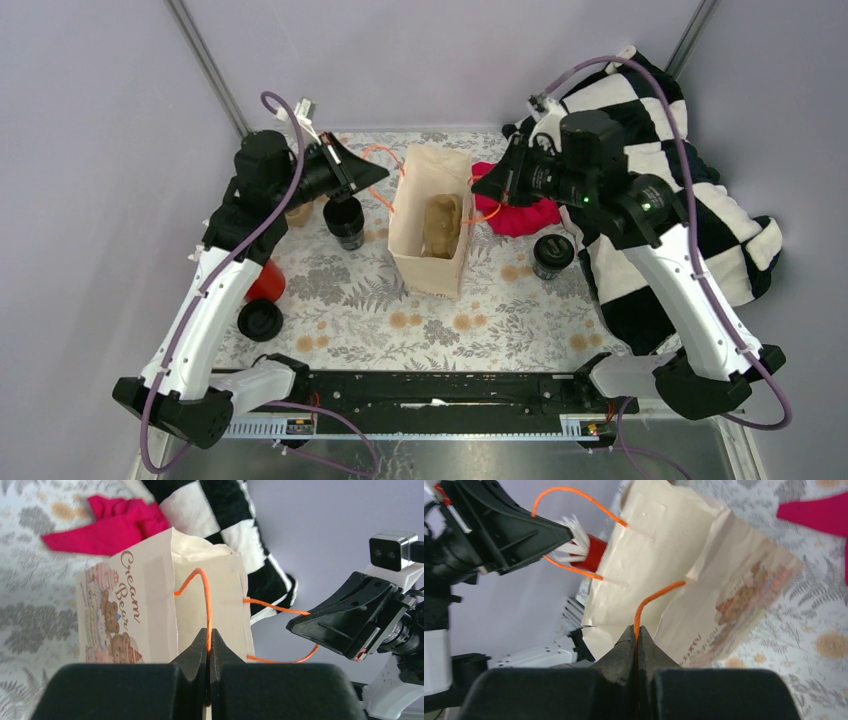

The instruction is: Pack the takeout coffee

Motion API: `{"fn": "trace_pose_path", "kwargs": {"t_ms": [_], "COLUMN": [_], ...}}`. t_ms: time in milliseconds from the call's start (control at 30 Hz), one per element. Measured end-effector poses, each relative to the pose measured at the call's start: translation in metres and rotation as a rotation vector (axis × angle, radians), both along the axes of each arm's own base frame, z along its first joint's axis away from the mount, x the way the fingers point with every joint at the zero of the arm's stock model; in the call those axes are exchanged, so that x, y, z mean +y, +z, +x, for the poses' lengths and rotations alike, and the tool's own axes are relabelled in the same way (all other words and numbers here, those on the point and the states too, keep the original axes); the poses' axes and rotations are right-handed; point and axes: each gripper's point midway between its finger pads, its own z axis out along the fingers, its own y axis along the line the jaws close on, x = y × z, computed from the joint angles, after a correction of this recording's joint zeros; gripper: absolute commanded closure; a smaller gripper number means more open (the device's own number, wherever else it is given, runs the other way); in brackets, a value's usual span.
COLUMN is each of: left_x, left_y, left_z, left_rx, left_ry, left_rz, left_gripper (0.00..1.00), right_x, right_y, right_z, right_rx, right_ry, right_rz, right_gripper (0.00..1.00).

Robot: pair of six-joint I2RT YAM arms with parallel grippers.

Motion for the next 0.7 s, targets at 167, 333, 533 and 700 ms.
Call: {"fn": "trace_pose_path", "kwargs": {"t_ms": [167,333,533,700], "left_x": [0.003,0.003,0.003,0.004], "left_y": [-0.077,-0.139,-0.096,-0.055], "left_z": [-0.004,-0.021,-0.040,-0.036], "left_rx": [0.159,0.248,0.045,-0.098], "left_ry": [0.002,-0.043,-0.079,-0.049], "left_rz": [0.075,0.152,0.122,0.118], "left_gripper": [1.00,1.00,1.00,1.00], "right_x": [0.001,-0.020,-0.009,-0.002], "right_y": [-0.099,-0.207,-0.157,-0.121], "right_z": [-0.003,-0.039,-0.035,-0.019], "right_rx": [0.133,0.219,-0.010,-0.161], "right_ry": [0.047,0.130,0.223,0.242], "right_rz": [-0.131,-0.255,-0.175,-0.172], "right_gripper": [1.00,1.00,1.00,1.00]}}
